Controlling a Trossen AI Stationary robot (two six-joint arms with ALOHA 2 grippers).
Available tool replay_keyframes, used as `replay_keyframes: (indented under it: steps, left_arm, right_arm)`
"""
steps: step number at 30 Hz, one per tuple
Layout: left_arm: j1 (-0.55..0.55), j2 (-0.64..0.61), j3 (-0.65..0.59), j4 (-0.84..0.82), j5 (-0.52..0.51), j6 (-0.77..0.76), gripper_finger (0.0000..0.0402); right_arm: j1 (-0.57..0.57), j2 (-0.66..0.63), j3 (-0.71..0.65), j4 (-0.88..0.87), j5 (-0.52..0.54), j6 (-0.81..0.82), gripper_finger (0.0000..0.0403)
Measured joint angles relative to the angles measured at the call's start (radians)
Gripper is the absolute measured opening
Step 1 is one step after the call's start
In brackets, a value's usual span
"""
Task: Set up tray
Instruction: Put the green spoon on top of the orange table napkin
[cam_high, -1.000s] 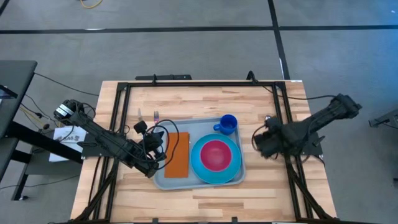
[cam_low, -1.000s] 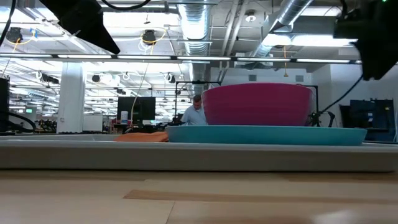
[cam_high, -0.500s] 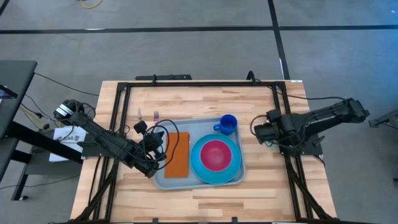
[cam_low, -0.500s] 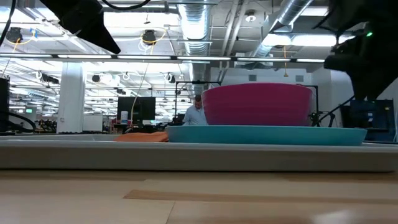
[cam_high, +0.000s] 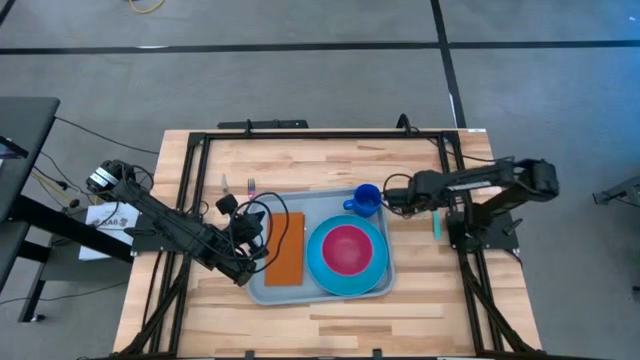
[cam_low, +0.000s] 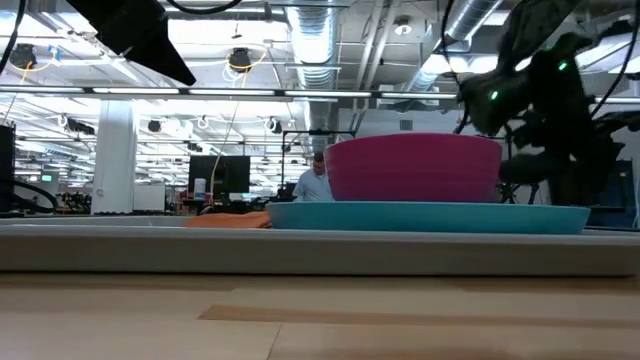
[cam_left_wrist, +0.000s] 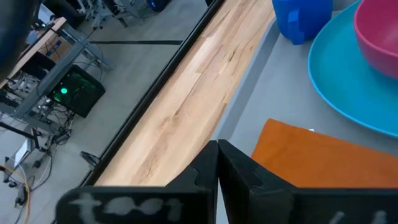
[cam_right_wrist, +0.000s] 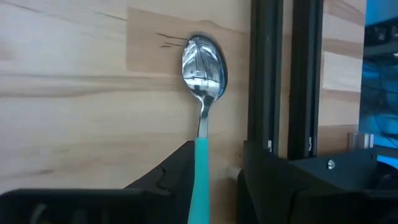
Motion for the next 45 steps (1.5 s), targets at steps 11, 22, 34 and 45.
replay_keyframes:
  steps: [11, 22, 34, 45]
  left_arm:
    - [0.000, 0.000, 0.000, -0.005, 0.002, 0.008, 0.0000]
    - [0.000, 0.000, 0.000, -0.010, 0.011, 0.043, 0.0000]
    - [0.000, 0.000, 0.000, -0.027, 0.066, 0.042, 0.0000]
    - [-0.001, 0.000, 0.000, -0.027, 0.097, -0.001, 0.0000]
  right_arm:
    - [-0.172, 0.153, 0.000, 0.095, -0.039, -0.141, 0.0176]
    - [-0.295, 0.223, -0.009, 0.226, -0.042, -0.279, 0.0180]
    - [-0.427, 0.008, -0.154, 0.404, -0.064, -0.428, 0.0159]
    - [-0.454, -0.119, -0.266, 0.539, -0.087, -0.416, 0.0142]
